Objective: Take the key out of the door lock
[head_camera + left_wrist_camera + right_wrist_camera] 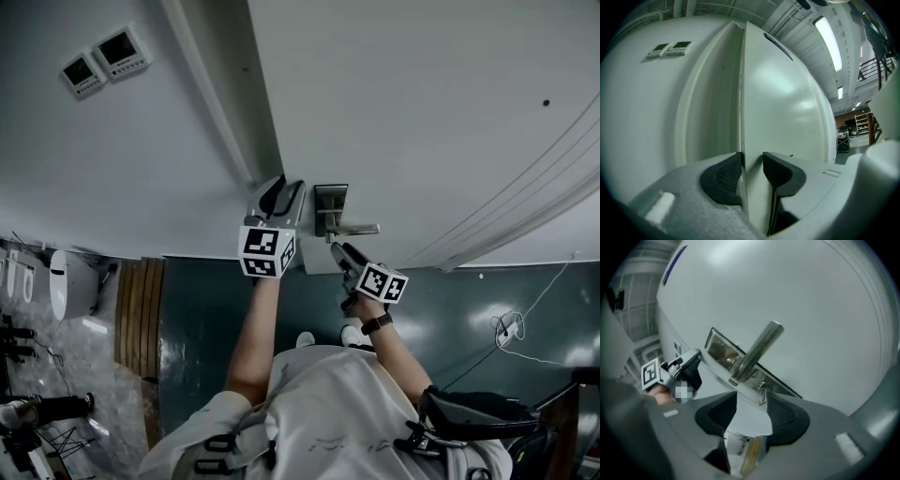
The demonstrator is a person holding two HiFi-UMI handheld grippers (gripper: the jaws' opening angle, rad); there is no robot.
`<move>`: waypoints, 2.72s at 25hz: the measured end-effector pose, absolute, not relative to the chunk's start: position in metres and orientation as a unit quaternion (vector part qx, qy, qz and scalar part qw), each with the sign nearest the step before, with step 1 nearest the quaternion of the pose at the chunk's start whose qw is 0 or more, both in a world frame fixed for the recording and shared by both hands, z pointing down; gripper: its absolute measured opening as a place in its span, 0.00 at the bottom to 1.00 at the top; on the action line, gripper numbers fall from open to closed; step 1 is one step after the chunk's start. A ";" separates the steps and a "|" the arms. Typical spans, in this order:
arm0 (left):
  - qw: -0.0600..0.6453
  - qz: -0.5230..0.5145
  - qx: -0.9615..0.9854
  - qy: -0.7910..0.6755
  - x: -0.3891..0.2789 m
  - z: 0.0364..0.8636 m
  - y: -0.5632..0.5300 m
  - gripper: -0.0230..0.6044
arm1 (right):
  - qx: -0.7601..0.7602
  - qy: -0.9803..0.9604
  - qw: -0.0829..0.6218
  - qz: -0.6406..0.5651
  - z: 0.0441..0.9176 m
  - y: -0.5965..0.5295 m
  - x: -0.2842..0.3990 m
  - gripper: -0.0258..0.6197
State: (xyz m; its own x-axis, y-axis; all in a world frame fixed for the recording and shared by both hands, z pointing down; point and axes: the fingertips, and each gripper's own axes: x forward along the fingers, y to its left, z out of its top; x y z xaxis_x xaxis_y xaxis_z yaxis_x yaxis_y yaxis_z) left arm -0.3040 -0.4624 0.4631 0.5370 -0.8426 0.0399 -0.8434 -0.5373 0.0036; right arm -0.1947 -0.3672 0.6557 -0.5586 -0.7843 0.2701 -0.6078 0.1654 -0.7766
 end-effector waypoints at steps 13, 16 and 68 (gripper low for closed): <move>0.034 -0.005 0.880 -0.474 -0.302 0.464 -0.463 0.26 | -0.403 0.628 0.309 -0.590 0.700 -0.406 -0.207 0.09; 0.039 -0.003 0.882 -0.470 -0.302 0.464 -0.464 0.26 | -0.406 0.626 0.322 -0.583 0.700 -0.404 -0.205 0.08; 0.023 0.005 0.889 -0.456 -0.182 0.497 -0.113 0.04 | -0.540 0.841 0.006 -0.030 0.479 -0.089 -0.079 0.08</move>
